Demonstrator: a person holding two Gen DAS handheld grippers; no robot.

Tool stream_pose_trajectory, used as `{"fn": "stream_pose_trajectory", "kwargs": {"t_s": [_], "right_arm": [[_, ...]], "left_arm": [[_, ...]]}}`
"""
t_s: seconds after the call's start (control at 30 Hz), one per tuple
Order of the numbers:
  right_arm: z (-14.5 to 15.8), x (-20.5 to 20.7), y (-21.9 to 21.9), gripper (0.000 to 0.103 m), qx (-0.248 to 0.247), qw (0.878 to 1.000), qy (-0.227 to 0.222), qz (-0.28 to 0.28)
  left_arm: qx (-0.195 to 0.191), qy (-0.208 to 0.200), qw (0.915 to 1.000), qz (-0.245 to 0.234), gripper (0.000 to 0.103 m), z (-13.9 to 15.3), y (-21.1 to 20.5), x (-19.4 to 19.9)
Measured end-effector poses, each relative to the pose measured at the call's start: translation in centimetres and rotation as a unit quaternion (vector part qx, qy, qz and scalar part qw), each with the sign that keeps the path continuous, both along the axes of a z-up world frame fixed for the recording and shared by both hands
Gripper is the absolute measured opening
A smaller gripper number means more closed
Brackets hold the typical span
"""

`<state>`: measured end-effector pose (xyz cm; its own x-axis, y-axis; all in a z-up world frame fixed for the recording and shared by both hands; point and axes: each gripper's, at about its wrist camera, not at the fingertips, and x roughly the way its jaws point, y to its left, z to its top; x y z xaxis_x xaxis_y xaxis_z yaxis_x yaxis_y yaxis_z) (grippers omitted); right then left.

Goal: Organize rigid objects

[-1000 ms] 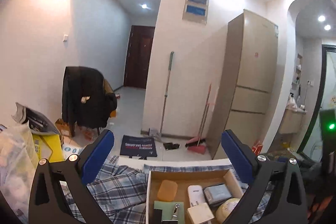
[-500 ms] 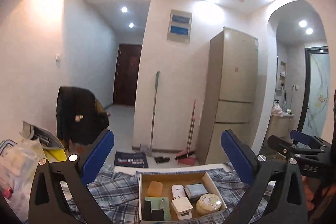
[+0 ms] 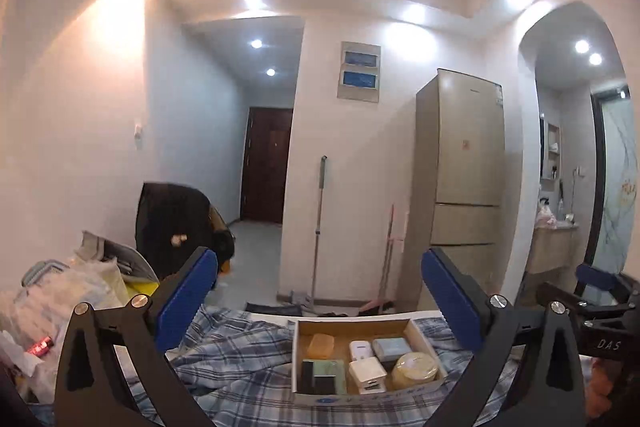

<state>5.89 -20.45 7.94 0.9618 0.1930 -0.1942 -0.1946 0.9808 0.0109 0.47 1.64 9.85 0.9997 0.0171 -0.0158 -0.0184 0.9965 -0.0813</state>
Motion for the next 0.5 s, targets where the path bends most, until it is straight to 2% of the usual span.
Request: {"fn": "stream_pose_trajectory", "kwargs": {"t_s": [0.1,0.23,0.37,0.5], "right_arm": [[-1.5,0.1,0.1,0.102,-0.002,1.0,-0.005,-0.001],[-3.9,0.6,0.1,0.102,-0.004,1.0,-0.014,-0.002],[-6.3,0.8,0.6,0.102,-0.021,0.999,-0.042,-0.018],[-7.8,1.4,0.8,0.102,-0.03,0.999,-0.026,-0.014]], "left_arm": [[0.006,0.004,0.9998,-0.018,0.103,-1.6,-0.7,0.3],[0.004,-0.006,0.9999,-0.009,0.103,-4.4,-1.2,0.3],[0.02,-0.007,0.9995,-0.023,0.103,-7.1,-1.7,1.1],[0.031,0.001,0.9992,-0.024,0.103,-9.7,-2.1,2.0]]}}
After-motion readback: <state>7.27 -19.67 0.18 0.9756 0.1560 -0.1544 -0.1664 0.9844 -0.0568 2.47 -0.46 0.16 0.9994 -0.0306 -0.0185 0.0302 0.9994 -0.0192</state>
